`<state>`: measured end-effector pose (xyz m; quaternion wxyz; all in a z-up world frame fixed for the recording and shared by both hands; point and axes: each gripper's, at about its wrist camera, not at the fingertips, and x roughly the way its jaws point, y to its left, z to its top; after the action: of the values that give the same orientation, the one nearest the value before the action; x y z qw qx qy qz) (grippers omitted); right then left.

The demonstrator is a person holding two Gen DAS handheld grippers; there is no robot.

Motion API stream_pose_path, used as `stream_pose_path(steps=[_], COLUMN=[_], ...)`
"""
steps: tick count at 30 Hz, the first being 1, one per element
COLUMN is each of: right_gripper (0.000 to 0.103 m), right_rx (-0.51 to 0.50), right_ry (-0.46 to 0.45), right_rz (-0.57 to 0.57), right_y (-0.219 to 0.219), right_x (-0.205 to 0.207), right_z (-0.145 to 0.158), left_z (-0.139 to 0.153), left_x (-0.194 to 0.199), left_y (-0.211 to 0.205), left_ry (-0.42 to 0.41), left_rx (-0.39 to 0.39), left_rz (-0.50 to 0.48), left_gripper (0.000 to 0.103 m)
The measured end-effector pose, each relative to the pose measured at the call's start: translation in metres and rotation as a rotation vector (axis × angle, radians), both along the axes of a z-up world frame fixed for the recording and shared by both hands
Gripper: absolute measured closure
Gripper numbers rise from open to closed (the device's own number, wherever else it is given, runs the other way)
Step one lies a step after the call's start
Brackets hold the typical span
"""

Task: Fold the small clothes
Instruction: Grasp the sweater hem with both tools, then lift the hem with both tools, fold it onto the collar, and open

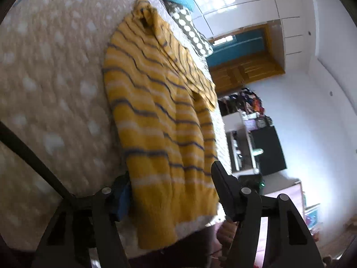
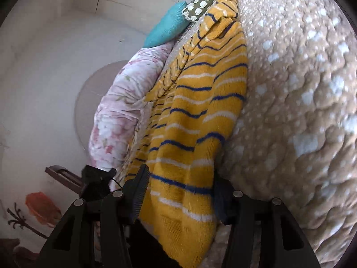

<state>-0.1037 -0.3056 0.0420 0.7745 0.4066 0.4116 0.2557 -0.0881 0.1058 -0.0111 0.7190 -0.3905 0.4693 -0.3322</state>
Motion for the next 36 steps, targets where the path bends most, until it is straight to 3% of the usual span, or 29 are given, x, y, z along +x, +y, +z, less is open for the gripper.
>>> stream_pose_path(steps=[7, 10, 12, 13, 14, 17, 20, 25, 30, 33, 36], right_gripper=[0.049, 0.053, 0.064, 0.075, 0.087, 0.091, 0.092, 0.093, 0.093, 0.094, 0.094], right_rx=[0.035, -0.012, -0.053, -0.082, -0.102, -0.145, -0.204, -0.25, -0.304, -0.271, -0.263], right_ry=[-0.002, -0.004, 0.01, 0.021, 0.036, 0.064, 0.033, -0.016, 0.023, 0.043, -0.011], right_rz=[0.03, 0.022, 0.005, -0.013, -0.022, -0.041, -0.02, 0.081, 0.165, 0.135, 0.117], right_y=[0.008, 0.017, 0.022, 0.024, 0.026, 0.026, 0.024, 0.029, 0.039, 0.028, 0.022], right_x=[-0.015, -0.018, -0.018, -0.019, -0.018, -0.02, -0.028, -0.066, -0.112, -0.114, -0.094], right_z=[0.002, 0.004, 0.003, 0.002, 0.001, 0.004, 0.023, 0.054, 0.049, 0.042, 0.062], left_z=[0.004, 0.005, 0.005, 0.004, 0.003, 0.01, 0.035, 0.062, 0.048, 0.046, 0.072], left_x=[0.003, 0.01, 0.012, 0.012, 0.014, 0.006, -0.013, -0.057, -0.1, -0.092, -0.059], left_y=[-0.023, -0.028, -0.028, -0.028, -0.028, -0.014, -0.004, 0.001, 0.0, 0.009, 0.009], left_ry=[-0.012, -0.007, 0.005, 0.018, 0.035, 0.044, -0.017, -0.075, -0.072, -0.052, -0.122], left_rx=[0.054, 0.082, 0.136, 0.195, 0.246, 0.269, 0.319, 0.364, 0.479, 0.458, 0.435], left_rz=[-0.026, -0.018, 0.009, 0.038, 0.058, 0.134, 0.177, 0.151, 0.103, 0.111, 0.14], left_gripper=[0.04, 0.042, 0.059, 0.085, 0.096, 0.096, 0.096, 0.096, 0.096, 0.096, 0.096])
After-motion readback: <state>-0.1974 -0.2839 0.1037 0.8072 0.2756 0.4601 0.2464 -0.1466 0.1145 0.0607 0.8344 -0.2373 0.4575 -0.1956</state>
